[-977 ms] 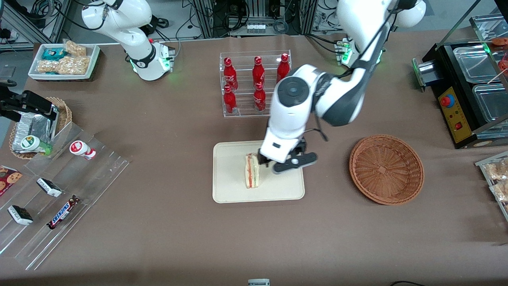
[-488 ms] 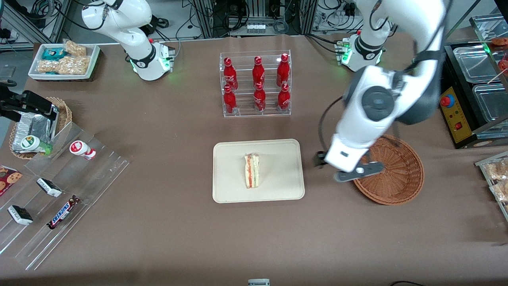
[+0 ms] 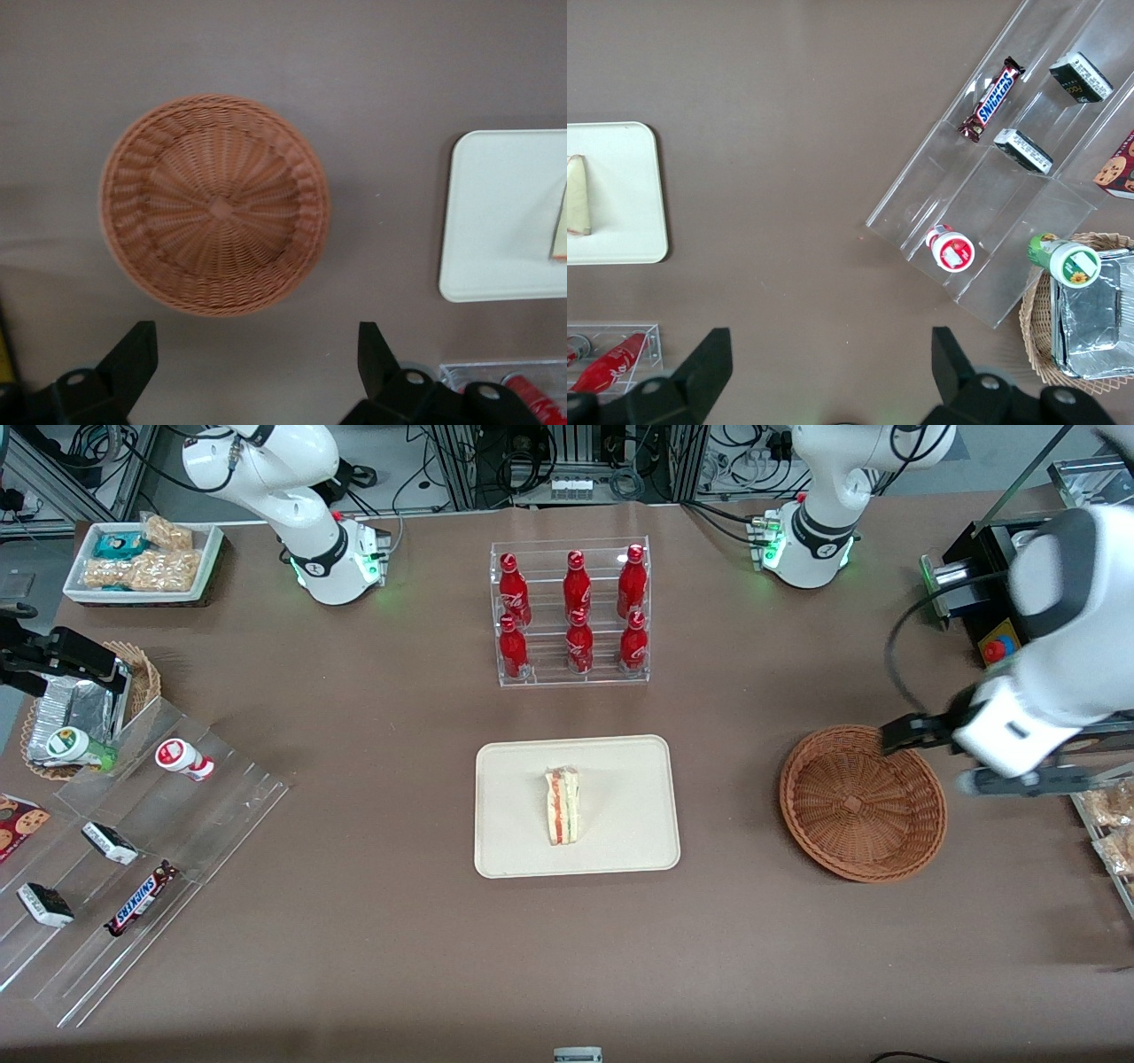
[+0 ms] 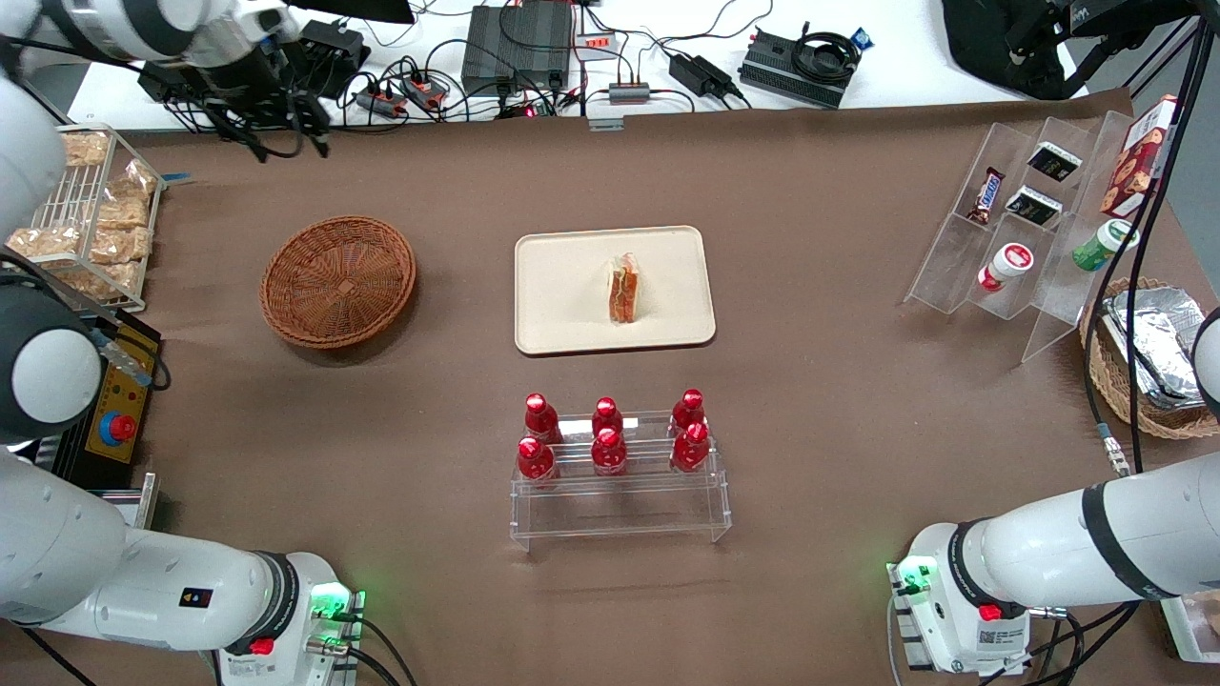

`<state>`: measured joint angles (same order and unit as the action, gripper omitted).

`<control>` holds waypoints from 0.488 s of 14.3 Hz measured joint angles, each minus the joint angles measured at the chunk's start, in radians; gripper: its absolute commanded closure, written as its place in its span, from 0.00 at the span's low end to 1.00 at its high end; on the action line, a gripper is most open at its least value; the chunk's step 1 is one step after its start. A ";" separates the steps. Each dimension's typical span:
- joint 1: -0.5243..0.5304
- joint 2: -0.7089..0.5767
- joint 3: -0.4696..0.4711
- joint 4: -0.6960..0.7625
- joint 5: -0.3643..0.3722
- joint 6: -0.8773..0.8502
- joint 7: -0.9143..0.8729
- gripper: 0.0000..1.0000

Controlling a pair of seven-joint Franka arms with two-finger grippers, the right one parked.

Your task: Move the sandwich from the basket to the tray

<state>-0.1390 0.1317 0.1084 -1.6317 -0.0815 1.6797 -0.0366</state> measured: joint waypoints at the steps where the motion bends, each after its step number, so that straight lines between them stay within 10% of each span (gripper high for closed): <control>1: 0.030 -0.015 0.000 0.004 -0.001 -0.015 0.023 0.00; 7: 0.067 -0.045 0.004 0.104 0.013 -0.119 0.031 0.00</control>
<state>-0.0722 0.0871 0.1120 -1.5274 -0.0687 1.5604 -0.0056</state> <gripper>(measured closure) 0.000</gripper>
